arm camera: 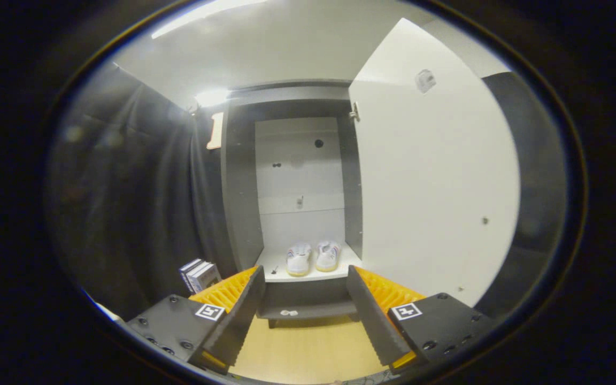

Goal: Open the shoe cabinet door, grab the shoes and put them into the shoe cabinet, then close the shoe cabinet door.

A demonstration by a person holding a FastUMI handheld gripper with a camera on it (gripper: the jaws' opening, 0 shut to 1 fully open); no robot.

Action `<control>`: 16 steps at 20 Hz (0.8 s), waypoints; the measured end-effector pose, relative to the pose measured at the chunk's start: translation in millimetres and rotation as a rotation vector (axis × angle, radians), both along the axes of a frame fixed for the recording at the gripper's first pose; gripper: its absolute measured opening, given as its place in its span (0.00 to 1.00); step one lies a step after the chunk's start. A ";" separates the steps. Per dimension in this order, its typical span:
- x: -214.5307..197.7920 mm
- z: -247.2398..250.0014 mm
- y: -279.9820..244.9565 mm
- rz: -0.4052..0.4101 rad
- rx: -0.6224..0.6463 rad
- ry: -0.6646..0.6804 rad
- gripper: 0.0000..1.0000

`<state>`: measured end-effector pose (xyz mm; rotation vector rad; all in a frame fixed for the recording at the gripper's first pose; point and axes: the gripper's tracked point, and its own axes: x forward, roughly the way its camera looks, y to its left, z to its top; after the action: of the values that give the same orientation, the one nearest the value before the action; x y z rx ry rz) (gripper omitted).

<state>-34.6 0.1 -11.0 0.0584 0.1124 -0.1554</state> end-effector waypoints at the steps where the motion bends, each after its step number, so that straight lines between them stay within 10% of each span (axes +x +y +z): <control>1: -12.5 4.6 -9.5 -0.005 -0.001 -0.003 0.97; 16: -95.9 40.1 -233.0 -0.066 -0.040 -0.017 0.97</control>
<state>-130.5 -232.9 29.1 0.0239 0.0909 -0.2234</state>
